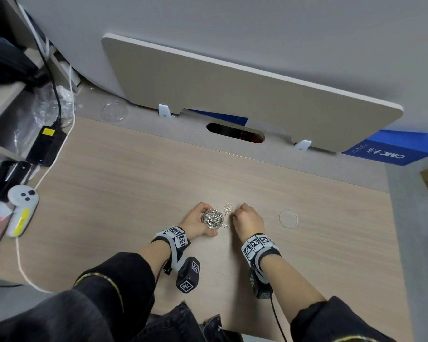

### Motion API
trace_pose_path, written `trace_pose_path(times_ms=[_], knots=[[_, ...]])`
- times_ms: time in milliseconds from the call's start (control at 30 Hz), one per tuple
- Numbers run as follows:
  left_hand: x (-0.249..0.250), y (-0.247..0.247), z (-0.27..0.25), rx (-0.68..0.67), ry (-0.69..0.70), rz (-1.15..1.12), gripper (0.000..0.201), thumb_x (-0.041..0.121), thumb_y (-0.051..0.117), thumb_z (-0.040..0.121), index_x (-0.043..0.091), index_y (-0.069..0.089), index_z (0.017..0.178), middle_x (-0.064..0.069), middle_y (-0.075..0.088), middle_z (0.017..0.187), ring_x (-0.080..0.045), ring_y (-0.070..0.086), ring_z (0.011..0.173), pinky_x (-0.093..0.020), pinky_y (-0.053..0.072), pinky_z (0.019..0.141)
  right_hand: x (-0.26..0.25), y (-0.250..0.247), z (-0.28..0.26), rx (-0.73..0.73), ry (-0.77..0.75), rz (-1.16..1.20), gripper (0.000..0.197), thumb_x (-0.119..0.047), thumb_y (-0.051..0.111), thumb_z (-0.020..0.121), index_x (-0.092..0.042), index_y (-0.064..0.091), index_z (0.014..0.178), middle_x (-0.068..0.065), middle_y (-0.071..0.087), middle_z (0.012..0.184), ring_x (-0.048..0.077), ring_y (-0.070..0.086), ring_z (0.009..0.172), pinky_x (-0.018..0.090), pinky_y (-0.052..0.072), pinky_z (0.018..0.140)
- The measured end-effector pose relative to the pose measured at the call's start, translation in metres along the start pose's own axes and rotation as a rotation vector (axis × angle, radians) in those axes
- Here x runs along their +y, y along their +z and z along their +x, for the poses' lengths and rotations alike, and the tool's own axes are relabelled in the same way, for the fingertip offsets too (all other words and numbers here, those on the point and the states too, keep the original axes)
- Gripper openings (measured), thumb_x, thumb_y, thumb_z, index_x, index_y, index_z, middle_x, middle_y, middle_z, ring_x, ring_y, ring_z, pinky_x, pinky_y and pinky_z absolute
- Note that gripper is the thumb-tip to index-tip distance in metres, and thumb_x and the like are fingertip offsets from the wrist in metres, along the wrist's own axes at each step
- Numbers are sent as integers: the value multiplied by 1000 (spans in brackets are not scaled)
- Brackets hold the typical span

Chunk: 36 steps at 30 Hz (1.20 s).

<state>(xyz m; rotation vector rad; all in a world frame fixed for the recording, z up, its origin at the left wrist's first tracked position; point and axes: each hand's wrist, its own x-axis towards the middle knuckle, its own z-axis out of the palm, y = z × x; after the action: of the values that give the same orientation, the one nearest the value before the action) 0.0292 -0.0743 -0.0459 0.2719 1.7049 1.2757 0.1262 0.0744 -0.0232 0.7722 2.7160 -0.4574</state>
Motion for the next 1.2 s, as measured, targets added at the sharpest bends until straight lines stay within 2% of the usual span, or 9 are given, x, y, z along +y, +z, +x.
trace_pose_path(times_ms=[233,333,500,700,833,933,1033,1100,1200], knots=[[-2,0,1,5,-6,8,72,18,82,29,26,50,94,-6,55,102,-18,56,88,-35,47,84,-6,-9,6,-3,108,13,23,-15,47,88,-3,63,100,13,61,109,33,59,103,36,48,77],[0,0,-1,2,2,12,70,12,81,34,25,49,94,-6,55,102,-18,55,88,-33,47,83,0,-13,8,-25,159,106,20,-18,53,85,-5,65,95,14,65,105,33,60,100,34,47,76],[4,1,-4,-4,10,-2,66,5,79,39,24,48,94,-4,54,99,-17,54,85,-31,46,79,0,-25,9,27,211,494,4,-15,67,73,-13,69,71,7,70,74,25,63,77,28,46,70],[8,0,-8,-17,-7,-42,68,6,79,37,19,49,97,-3,55,97,-17,55,82,-30,47,73,-30,-40,8,-106,76,678,8,-10,72,71,-11,66,67,-8,58,56,10,53,55,20,42,57],[10,0,-9,-26,-19,-39,68,2,78,39,18,48,98,-5,54,98,-16,56,81,-28,49,71,-41,-37,3,-198,-29,580,5,-14,74,75,-9,73,78,3,71,75,10,58,66,22,47,66],[10,0,-10,-16,-19,-33,67,4,79,39,22,49,96,-4,54,99,-16,56,85,-29,48,76,-34,-37,4,-52,1,594,9,-19,70,80,-11,75,79,4,74,81,14,62,71,27,49,72],[7,1,-11,19,-18,1,65,7,80,39,26,49,93,-5,54,102,-16,55,88,-31,47,83,-14,-35,10,97,105,478,17,-15,59,86,-10,74,90,8,73,97,25,65,90,31,49,81],[4,3,-10,32,-20,-14,68,10,81,35,27,49,93,-6,55,102,-18,56,91,-34,46,87,0,-32,11,27,135,312,23,-18,53,90,-15,71,104,9,66,112,28,61,103,33,49,86],[6,3,-10,50,-25,-39,69,7,81,37,26,49,95,-8,55,106,-19,56,94,-36,46,91,6,-24,8,-74,50,129,30,-18,48,91,-22,63,117,4,54,123,28,52,114,37,48,88]])
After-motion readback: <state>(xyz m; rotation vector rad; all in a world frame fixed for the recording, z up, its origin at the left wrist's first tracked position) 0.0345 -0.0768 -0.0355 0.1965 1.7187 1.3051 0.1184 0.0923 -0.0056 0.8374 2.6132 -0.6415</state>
